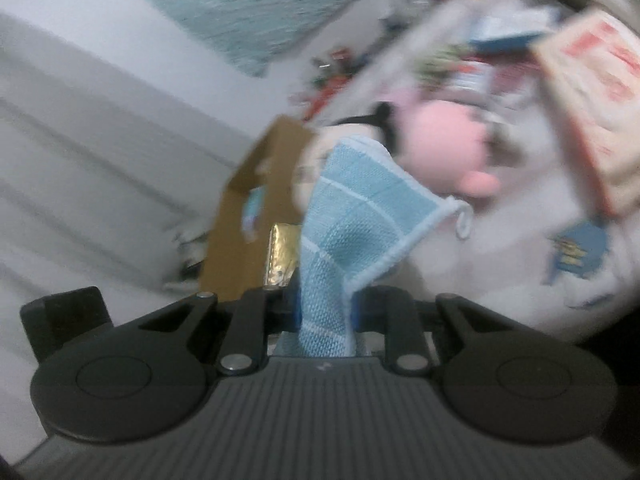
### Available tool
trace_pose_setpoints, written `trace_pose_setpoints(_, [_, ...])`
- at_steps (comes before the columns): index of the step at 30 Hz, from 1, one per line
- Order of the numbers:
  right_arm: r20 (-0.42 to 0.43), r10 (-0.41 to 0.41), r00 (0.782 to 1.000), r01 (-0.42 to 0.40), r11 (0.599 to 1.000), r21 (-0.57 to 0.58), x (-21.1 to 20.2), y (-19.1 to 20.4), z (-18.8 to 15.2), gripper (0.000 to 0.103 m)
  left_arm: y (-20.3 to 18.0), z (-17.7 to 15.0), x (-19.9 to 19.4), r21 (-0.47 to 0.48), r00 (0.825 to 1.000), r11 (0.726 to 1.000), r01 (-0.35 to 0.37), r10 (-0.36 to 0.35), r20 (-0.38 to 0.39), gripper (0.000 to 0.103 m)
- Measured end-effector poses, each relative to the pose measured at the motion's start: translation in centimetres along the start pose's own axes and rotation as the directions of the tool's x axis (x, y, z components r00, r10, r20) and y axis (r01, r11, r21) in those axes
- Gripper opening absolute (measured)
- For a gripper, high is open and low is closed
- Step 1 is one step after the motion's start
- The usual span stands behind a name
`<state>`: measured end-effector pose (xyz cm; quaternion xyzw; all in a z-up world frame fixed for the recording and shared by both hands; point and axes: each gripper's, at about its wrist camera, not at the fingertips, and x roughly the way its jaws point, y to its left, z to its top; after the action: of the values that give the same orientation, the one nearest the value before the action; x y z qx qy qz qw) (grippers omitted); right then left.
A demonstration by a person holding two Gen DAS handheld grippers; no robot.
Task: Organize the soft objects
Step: 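Carry the towel and the gold box over the cardboard box with both tools, then open both grippers to drop the towel and gold box into the box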
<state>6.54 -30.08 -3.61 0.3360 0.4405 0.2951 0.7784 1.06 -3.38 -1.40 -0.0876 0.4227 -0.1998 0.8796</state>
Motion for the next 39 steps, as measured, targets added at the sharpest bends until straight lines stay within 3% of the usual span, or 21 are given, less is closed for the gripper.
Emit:
trace_pose_setpoints(3, [-0.037, 0.070, 0.997, -0.073, 0.994, -0.084, 1.4, 4.2, 1.3, 0.019, 1.2, 0.8, -4.2, -0.029, 0.996, 0.998, -0.048, 0.051, 0.079, 0.026])
trace_pose_setpoints(7, [-0.104, 0.135, 0.985, -0.152, 0.971, -0.182, 5.4, 10.1, 3.8, 0.019, 3.2, 2.4, -8.9, -0.047, 0.971, 0.987, -0.153, 0.159, 0.179, 0.026])
trace_pose_setpoints(12, [-0.198, 0.142, 0.970, -0.193, 0.944, -0.268, 12.2, 16.3, 7.0, 0.020, 8.4, 5.4, -12.1, -0.114, 0.941, 0.964, -0.240, 0.260, 0.219, 0.026])
trace_pose_setpoints(17, [-0.283, 0.053, 0.958, -0.148, 0.933, -0.328, 21.3, 21.4, 11.0, 0.019, 15.5, 9.6, -11.7, -0.177, 0.929, 0.941, -0.288, 0.319, 0.186, 0.026])
trace_pose_setpoints(22, [-0.333, -0.113, 0.936, -0.026, 0.922, -0.387, 30.9, 24.4, 13.3, 0.019, 23.5, 13.1, -7.8, -0.236, 0.940, 0.926, -0.295, 0.326, 0.104, 0.026])
trace_pose_setpoints(25, [-0.362, -0.223, 0.905, 0.057, 0.907, -0.418, 36.7, 25.2, 14.0, 0.019, 28.2, 13.9, -4.9, -0.275, 0.945, 0.915, -0.295, 0.321, 0.056, 0.026])
trace_pose_setpoints(31, [-0.415, -0.397, 0.819, 0.194, 0.871, -0.451, 45.5, 24.6, 14.3, 0.020, 35.1, 13.9, 0.5, -0.352, 0.961, 0.897, -0.266, 0.276, -0.022, 0.026])
trace_pose_setpoints(39, [-0.438, -0.499, 0.748, 0.280, 0.836, -0.473, 51.9, 21.4, 14.3, 0.027, 38.5, 13.7, 5.0, -0.350, 0.958, 0.892, -0.287, 0.271, -0.097, 0.027])
